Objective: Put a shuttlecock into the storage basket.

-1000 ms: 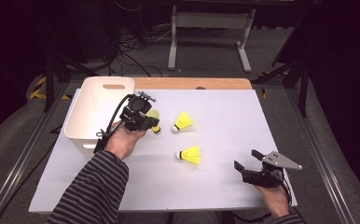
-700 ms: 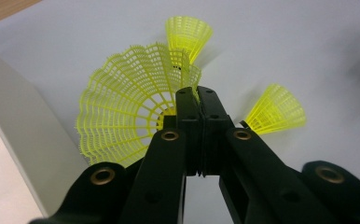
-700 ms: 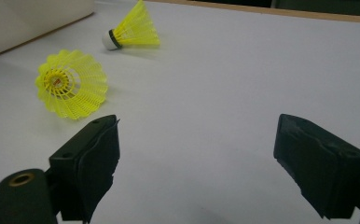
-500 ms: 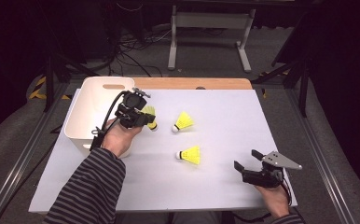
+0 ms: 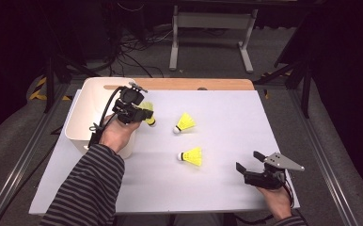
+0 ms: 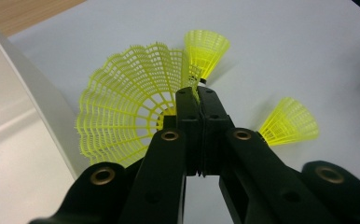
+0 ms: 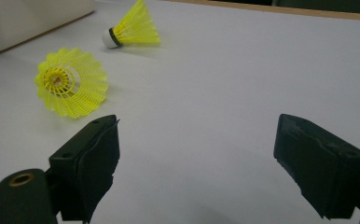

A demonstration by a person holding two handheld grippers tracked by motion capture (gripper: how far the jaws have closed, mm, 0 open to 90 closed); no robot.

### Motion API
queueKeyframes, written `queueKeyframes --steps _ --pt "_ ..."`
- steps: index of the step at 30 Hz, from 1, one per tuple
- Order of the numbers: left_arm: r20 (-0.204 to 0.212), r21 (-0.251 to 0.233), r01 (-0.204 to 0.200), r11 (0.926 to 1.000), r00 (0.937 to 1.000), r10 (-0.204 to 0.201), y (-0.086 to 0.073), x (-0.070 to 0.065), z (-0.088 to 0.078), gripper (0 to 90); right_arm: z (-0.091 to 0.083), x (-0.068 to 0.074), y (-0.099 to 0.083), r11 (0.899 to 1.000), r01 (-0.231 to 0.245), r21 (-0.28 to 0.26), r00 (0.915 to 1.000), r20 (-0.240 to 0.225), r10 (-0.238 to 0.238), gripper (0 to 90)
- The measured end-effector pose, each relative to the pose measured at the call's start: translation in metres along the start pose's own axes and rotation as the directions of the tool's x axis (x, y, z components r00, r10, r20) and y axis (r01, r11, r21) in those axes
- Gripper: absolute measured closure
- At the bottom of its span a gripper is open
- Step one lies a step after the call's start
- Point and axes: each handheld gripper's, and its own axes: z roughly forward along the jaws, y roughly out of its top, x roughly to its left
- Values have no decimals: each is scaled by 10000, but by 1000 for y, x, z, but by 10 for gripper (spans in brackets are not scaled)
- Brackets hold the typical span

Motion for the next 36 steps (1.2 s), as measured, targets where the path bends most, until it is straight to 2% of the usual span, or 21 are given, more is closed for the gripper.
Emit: queueKeyframes --steps 18,26,36 --pt "-266 -271 213 9994 9994 -220 6 9 -13 895 0 0 0 10000 15 -8 10000 -11 -15 145" --pt "-415 -242 155 9996 9990 -165 8 11 -16 894 0 0 0 10000 -7 -22 10000 -25 7 145" --pt "-559 -455 260 9986 9980 -286 10 15 -29 894 0 0 0 10000 1 -15 10000 -25 -1 146"
